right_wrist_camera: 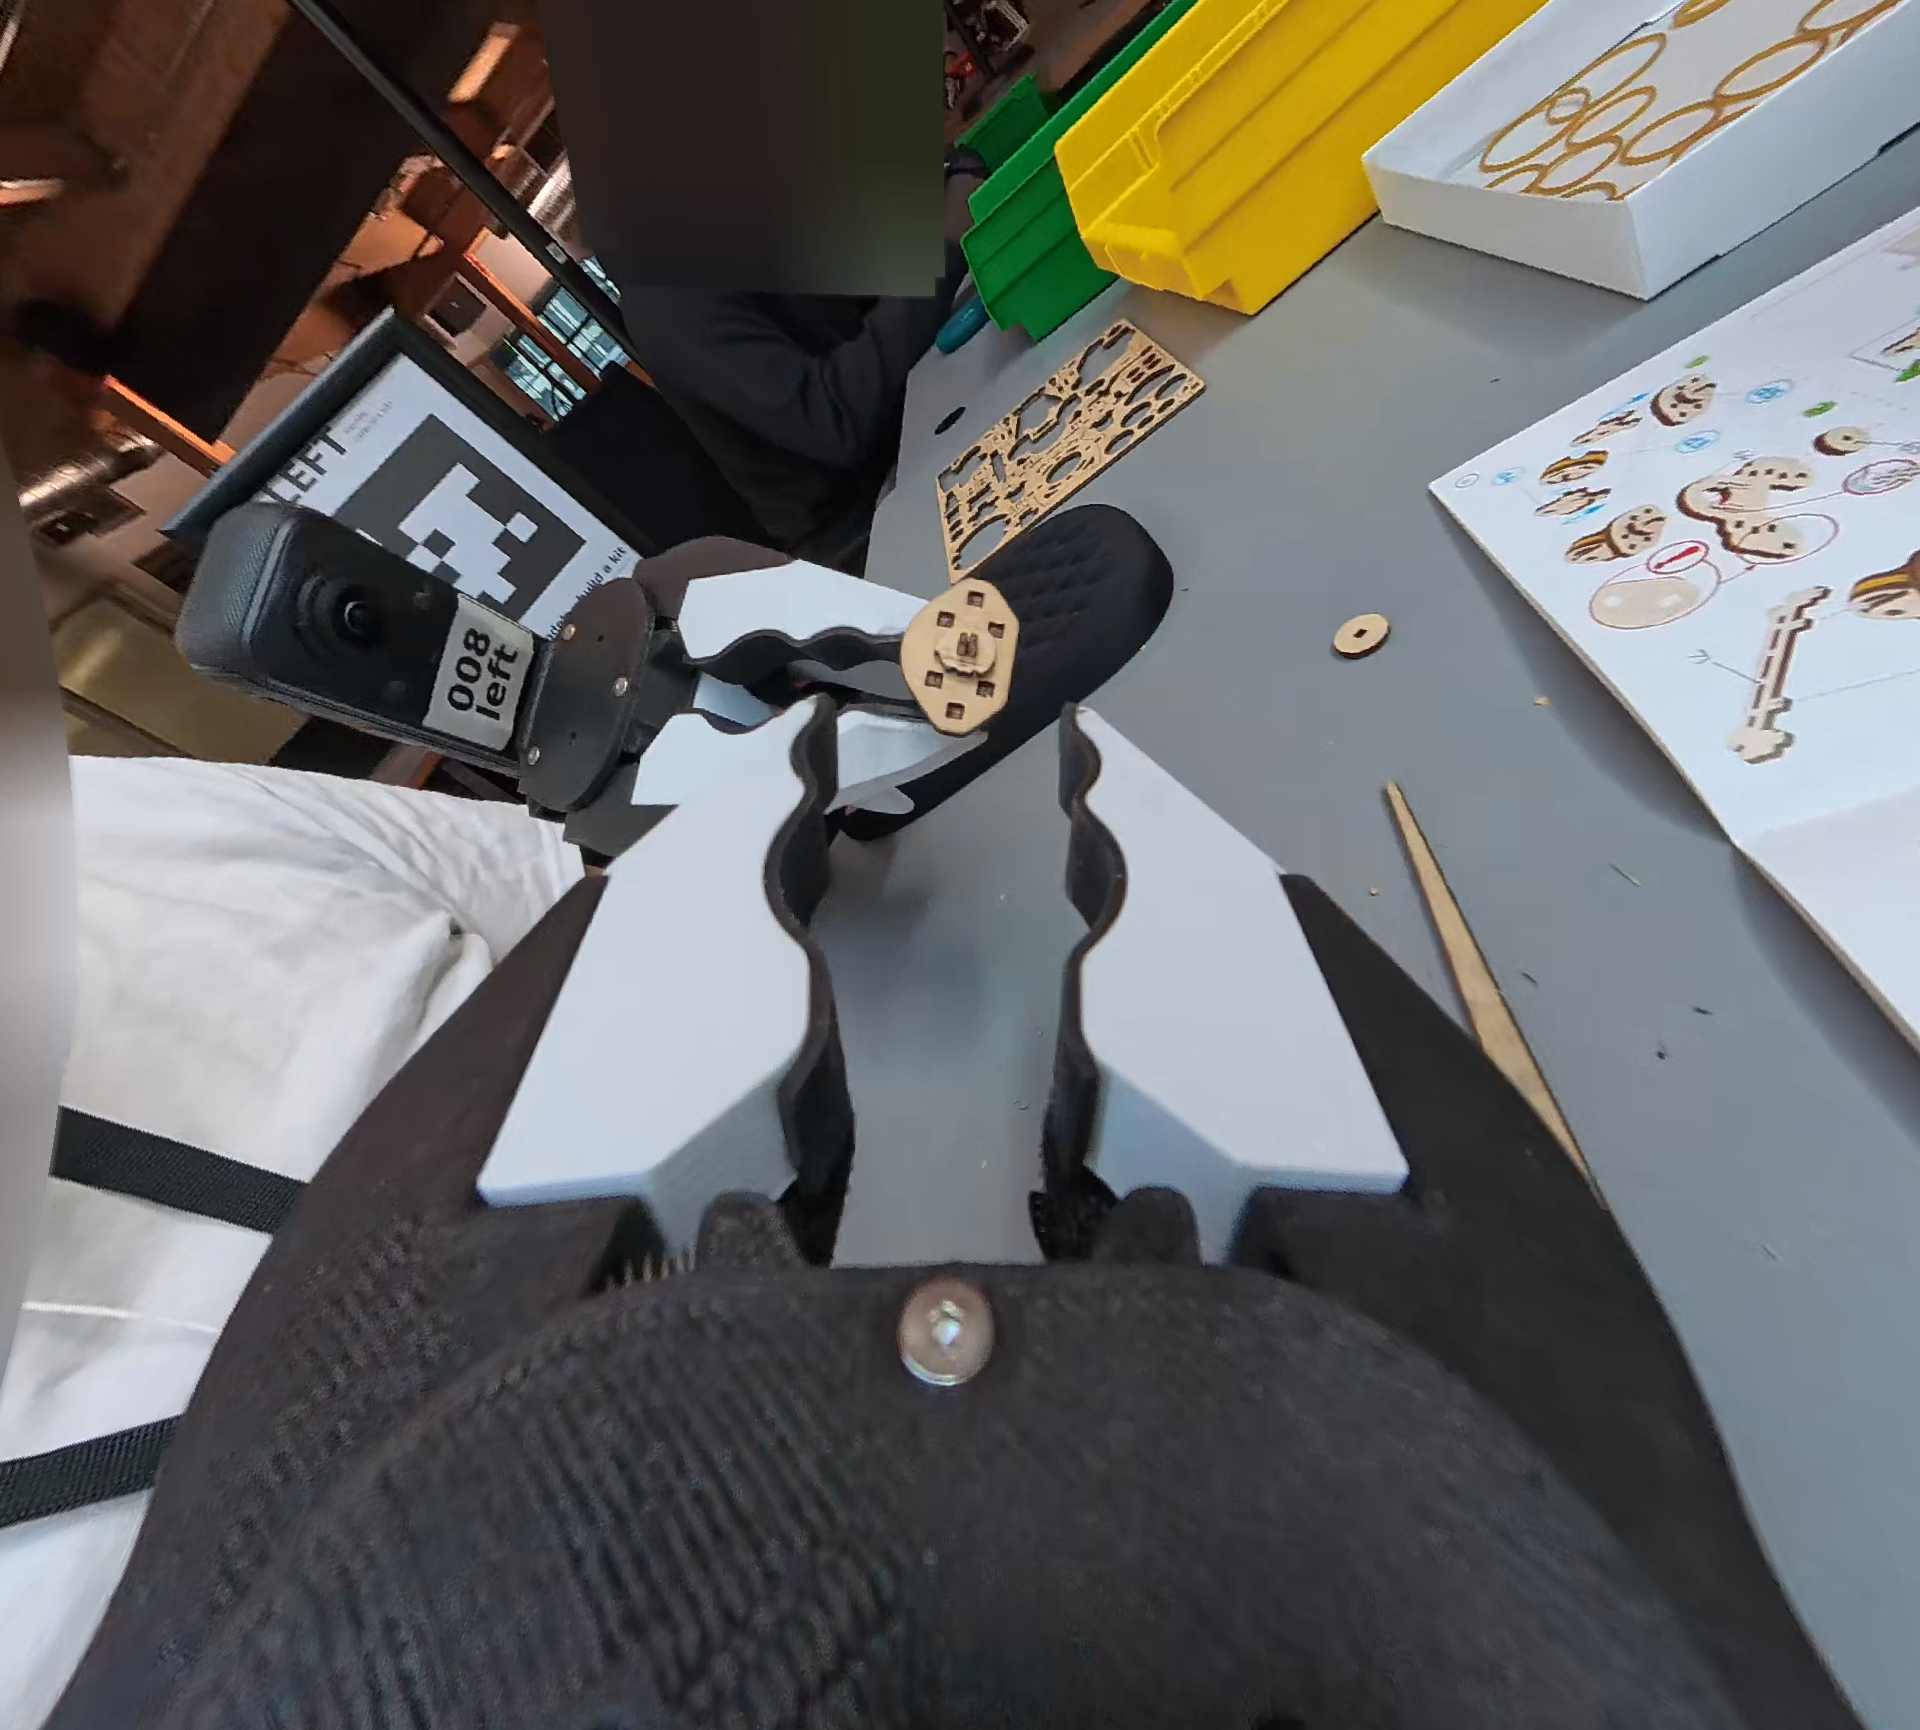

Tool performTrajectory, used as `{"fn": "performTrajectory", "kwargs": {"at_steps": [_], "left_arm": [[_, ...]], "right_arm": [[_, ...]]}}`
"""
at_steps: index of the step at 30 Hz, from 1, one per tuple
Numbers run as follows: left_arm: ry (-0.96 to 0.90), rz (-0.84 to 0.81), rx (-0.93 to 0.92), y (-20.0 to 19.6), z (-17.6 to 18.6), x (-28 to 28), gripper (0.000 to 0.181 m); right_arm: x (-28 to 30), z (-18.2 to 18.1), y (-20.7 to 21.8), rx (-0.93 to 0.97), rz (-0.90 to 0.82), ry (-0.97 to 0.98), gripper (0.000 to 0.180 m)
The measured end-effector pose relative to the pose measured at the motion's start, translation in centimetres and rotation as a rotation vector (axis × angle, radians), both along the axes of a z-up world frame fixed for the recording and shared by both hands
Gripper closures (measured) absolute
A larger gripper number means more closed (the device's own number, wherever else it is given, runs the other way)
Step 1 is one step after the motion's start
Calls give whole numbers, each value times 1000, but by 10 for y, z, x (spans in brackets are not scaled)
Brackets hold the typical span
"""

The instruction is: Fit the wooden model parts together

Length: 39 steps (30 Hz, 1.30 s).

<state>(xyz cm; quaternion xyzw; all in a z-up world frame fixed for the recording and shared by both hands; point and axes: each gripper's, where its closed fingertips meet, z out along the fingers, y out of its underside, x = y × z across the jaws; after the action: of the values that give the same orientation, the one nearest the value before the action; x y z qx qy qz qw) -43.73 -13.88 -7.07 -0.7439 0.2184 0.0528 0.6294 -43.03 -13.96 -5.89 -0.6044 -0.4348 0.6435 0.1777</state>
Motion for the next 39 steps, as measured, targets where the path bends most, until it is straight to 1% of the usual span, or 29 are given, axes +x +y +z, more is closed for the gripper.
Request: {"fn": "performTrajectory", "kwargs": {"at_steps": [1,3,6,13,15,16,19,21,23,25,27,30,32,35,37,38,39], "left_arm": [[11,1,-1,1,-1,2,167],[28,3,5,2,-2,5,167],[37,2,10,3,-2,8,168],[42,9,7,4,-3,9,167],[43,11,4,4,-4,10,167],[48,14,2,5,-5,9,167],[52,15,1,6,-7,10,167],[24,0,-7,6,-7,12,167],[-20,-50,-20,5,-7,16,164],[-35,-104,-34,3,-5,15,158],[-25,-237,-98,-5,-6,17,152],[-21,-392,-203,-11,-3,6,143],[-33,-456,-272,-6,-5,-6,141],[-23,-549,-387,6,-20,-18,129],[-10,-626,-421,15,-26,-19,131],[-6,-668,-432,18,-27,-19,139],[-17,-710,-450,22,-25,-19,140]], "right_arm": [[0,2,-1,-14,5,17,150],[0,5,2,-15,-25,35,150],[2,2,9,14,-61,15,150],[1,-6,9,56,-61,-37,148],[1,-8,9,80,-64,-45,151],[1,-6,7,86,-50,-37,161],[2,-7,7,122,-53,-46,162],[3,-8,8,145,-52,-48,162],[6,-6,8,183,-35,-39,162],[11,-5,6,271,-3,-29,162],[15,-7,7,414,27,-40,162],[17,-11,5,652,91,-42,161],[15,-19,10,808,117,-87,161],[7,-30,18,938,146,-143,161],[-3,-32,23,988,149,-154,161],[-8,-34,25,1003,152,-157,161],[-13,-35,26,1015,152,-158,161]]}}
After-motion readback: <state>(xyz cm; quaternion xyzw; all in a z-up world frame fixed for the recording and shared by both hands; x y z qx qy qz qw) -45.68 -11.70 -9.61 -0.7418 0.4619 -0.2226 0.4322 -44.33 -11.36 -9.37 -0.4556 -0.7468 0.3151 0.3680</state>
